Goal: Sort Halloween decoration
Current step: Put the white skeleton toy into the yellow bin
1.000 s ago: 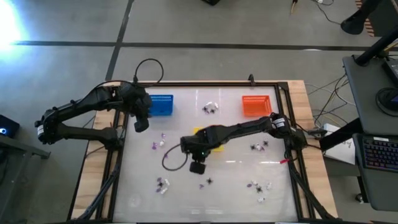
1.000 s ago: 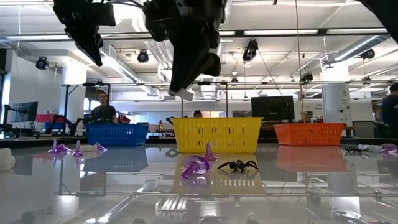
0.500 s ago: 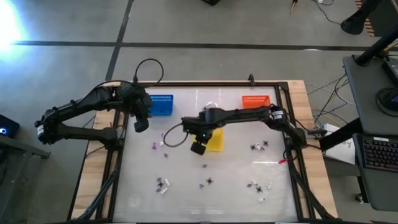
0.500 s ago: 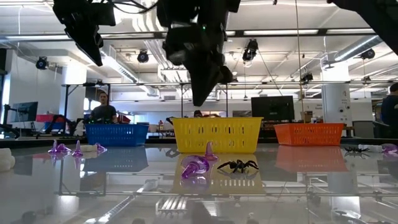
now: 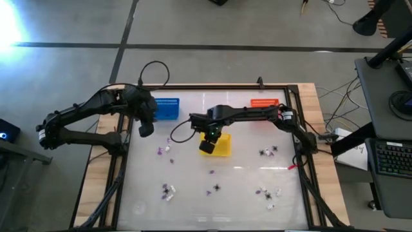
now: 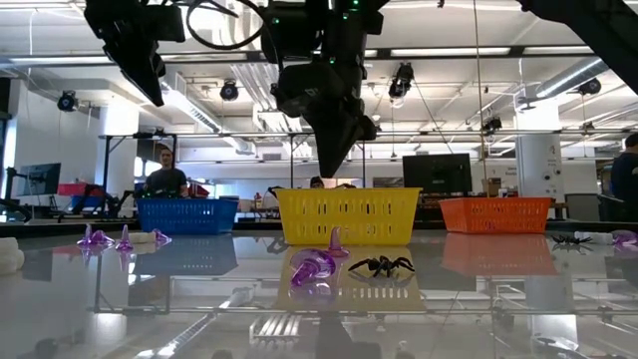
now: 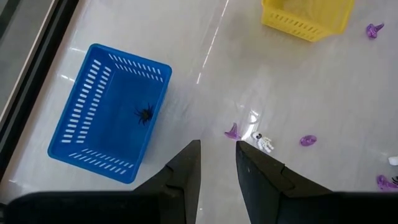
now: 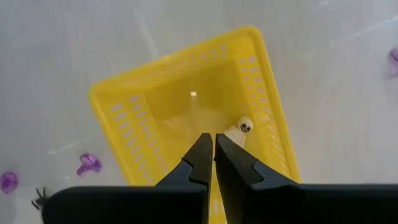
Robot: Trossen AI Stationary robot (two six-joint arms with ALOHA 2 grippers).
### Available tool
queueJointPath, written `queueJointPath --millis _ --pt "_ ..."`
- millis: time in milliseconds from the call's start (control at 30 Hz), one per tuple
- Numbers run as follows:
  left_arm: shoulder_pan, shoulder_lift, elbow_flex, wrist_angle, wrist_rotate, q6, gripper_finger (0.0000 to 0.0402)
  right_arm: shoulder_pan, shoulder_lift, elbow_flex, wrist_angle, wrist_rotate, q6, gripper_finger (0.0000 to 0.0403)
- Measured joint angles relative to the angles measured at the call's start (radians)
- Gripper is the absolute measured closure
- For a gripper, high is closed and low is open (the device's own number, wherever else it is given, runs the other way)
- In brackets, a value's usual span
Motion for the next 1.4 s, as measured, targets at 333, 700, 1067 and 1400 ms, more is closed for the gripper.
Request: queueJointPath --millis 333,700,1067,1400 --pt "0.0 0.03 0.0 -0.001 0.025 0.0 0.0294 0.004 0.0 0.0 0.002 0.051 -0.04 0.039" --pt "-0.015 0.096 0.0 -0.008 0.059 -0.13 0.0233 0.002 -0.009 0.0 -0.024 0.097 -0.02 0.039" --pt "-0.204 0.054 -0.007 -0.009 0.078 -0.266 0.0239 0.004 -0.036 0.0 -0.074 0.143 -0.073 0.039" --pt "-0.479 0.055 -0.072 0.007 -0.031 -0.443 0.0239 0.008 -0.053 0.008 -0.128 0.183 -0.029 0.039"
